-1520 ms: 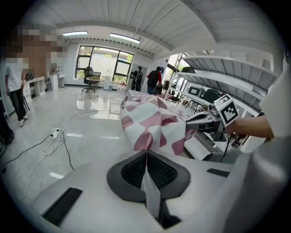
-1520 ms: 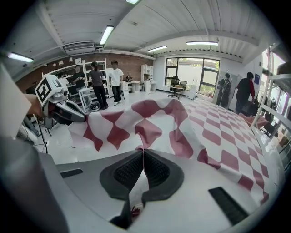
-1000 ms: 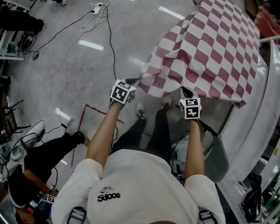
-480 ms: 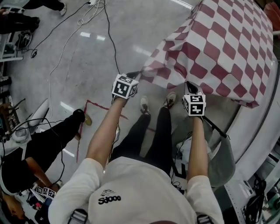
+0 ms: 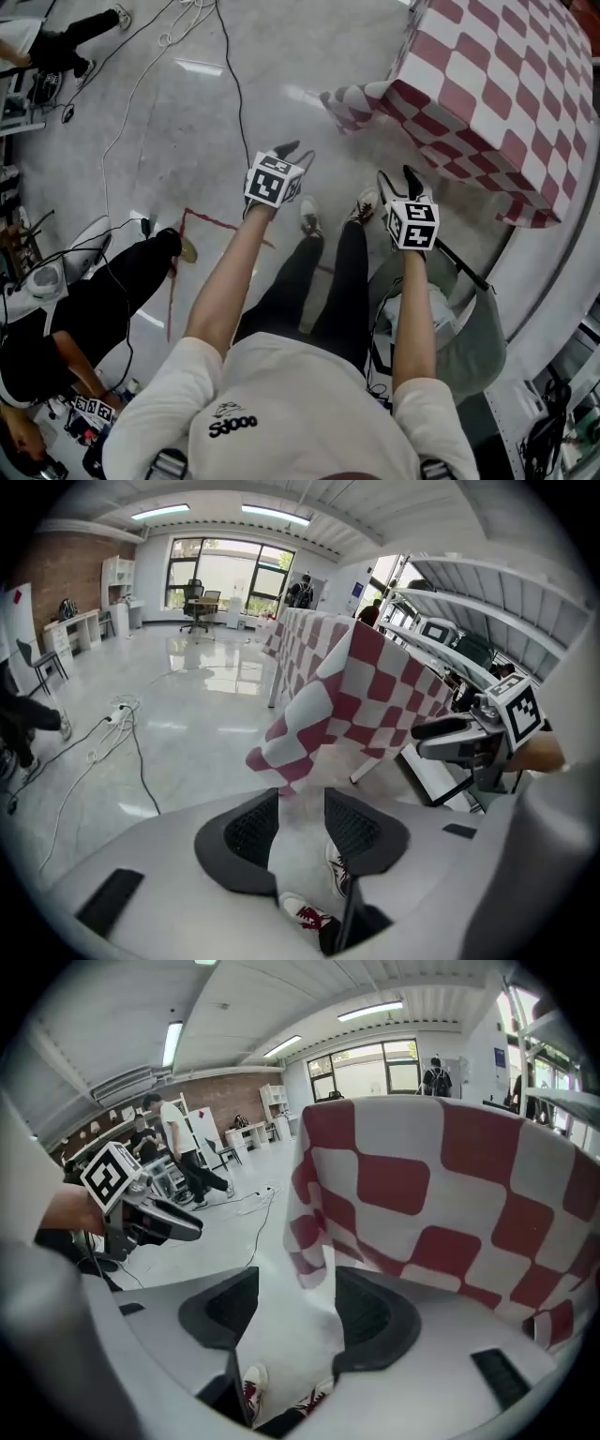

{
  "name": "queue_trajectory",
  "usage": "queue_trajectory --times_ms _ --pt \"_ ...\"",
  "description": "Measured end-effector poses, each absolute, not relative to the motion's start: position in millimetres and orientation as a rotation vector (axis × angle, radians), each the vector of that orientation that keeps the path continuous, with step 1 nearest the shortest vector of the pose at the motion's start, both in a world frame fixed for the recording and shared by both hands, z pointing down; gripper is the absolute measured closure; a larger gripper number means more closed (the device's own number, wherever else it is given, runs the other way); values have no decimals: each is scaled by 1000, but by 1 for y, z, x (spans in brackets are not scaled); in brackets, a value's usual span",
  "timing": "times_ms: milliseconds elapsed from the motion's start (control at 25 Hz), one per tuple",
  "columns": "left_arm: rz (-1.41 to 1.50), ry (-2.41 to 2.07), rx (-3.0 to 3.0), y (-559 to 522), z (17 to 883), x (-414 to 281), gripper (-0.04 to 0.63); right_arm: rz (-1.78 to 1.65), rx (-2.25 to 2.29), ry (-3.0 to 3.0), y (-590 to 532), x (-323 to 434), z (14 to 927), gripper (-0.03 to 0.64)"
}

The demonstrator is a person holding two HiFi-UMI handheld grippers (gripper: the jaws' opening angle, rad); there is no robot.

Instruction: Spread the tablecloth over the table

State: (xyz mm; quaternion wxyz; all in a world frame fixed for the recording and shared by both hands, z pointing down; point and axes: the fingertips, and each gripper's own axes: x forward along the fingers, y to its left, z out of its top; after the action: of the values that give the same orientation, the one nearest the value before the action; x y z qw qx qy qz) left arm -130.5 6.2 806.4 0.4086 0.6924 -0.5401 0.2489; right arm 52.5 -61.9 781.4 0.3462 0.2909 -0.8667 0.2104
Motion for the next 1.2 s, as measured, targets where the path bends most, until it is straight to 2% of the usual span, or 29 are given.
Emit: queue_trajectory --times_ms 200,520,640,800,920,1200 --pt "615 -1361 1814 -17 781 -124 434 539 776 -2250 -64 49 765 344" --pt "494 -1434 1952 -63 691 -108 476 380 810 -2315 -109 54 675 370" --pt "456 -1450 2001 -80 654 -100 488 314 846 -2344 -129 59 632 446" --pt "413 -1460 2086 -105 601 -91 500 232 905 -2379 -153 61 577 471" --pt "399 -1444 2159 -119 564 -83 519 154 983 -2402 -168 66 534 550" --pt "361 -1490 2295 -148 477 -81 548 43 1023 -2449 -190 65 450 591"
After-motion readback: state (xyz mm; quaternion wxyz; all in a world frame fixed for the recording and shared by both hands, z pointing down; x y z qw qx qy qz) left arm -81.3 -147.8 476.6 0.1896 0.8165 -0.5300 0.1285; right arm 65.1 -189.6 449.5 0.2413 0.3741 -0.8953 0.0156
